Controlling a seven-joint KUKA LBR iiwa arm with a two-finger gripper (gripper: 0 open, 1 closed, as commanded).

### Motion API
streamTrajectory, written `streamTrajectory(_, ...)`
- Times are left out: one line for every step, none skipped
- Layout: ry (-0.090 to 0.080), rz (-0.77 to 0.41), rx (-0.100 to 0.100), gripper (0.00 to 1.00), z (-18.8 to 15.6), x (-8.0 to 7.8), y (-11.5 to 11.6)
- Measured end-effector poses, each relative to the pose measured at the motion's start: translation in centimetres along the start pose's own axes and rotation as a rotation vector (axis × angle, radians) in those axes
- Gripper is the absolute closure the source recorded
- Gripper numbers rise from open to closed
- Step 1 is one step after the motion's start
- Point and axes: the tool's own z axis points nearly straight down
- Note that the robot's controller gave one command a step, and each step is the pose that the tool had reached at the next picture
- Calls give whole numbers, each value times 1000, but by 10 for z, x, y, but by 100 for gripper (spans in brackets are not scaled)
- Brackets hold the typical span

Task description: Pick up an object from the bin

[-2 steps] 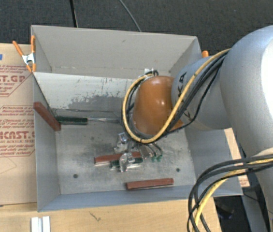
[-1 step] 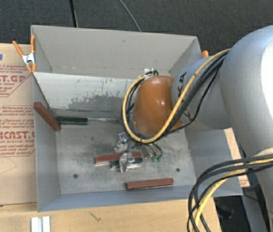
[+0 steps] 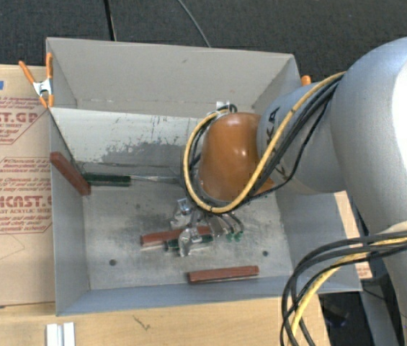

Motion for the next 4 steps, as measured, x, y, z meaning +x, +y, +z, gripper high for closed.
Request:
streamTrajectory(9,0,-2,100,-16,2,1)
streamTrajectory(3,-1,-2,100,-29,0,1)
streamTrajectory(2,-1,-2,100,-35,0,1)
streamTrajectory(3,-2,-2,100,-40,0,2)
